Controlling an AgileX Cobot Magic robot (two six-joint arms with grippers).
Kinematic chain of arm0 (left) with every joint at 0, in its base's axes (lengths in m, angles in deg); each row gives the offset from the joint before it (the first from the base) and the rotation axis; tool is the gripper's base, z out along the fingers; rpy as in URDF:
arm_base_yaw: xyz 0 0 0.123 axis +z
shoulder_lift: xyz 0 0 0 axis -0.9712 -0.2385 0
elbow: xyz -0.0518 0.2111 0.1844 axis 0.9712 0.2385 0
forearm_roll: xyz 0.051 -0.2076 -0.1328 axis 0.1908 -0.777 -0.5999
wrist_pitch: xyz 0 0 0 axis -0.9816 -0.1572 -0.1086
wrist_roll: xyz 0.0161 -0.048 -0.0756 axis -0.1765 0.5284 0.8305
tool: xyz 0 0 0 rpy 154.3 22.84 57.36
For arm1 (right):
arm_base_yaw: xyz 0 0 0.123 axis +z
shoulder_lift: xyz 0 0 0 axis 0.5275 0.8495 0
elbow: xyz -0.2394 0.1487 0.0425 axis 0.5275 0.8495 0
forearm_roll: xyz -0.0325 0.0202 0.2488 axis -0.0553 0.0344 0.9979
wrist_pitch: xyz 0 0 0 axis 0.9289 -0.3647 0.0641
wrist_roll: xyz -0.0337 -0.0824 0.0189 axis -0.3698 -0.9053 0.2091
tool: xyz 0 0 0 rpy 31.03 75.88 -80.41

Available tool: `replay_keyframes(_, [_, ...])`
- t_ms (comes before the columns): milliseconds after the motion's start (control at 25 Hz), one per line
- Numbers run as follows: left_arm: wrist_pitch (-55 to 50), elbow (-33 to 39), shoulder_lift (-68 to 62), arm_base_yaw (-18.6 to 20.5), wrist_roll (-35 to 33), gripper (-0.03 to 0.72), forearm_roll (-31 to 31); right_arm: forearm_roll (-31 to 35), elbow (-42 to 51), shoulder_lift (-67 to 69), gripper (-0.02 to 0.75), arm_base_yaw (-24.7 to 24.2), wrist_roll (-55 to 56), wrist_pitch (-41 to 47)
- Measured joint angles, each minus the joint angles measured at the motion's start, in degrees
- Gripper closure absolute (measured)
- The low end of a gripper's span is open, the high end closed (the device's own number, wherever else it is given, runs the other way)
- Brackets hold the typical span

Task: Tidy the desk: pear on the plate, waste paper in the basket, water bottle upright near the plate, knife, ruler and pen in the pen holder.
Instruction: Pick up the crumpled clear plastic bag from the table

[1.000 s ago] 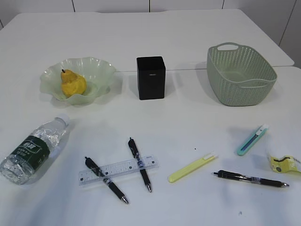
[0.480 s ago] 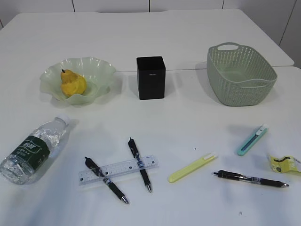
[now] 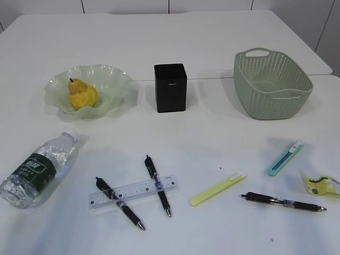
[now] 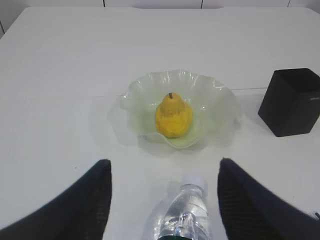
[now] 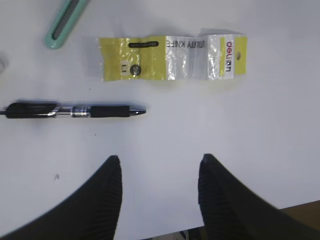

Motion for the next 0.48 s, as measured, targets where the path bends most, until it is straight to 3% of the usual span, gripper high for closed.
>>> replay_keyframes(480, [-0.4, 0.0, 3.6, 0.0, 0.0, 0.222, 0.2, -5.7, 0.0, 10.8, 0.309, 0.0, 7.3, -5.6])
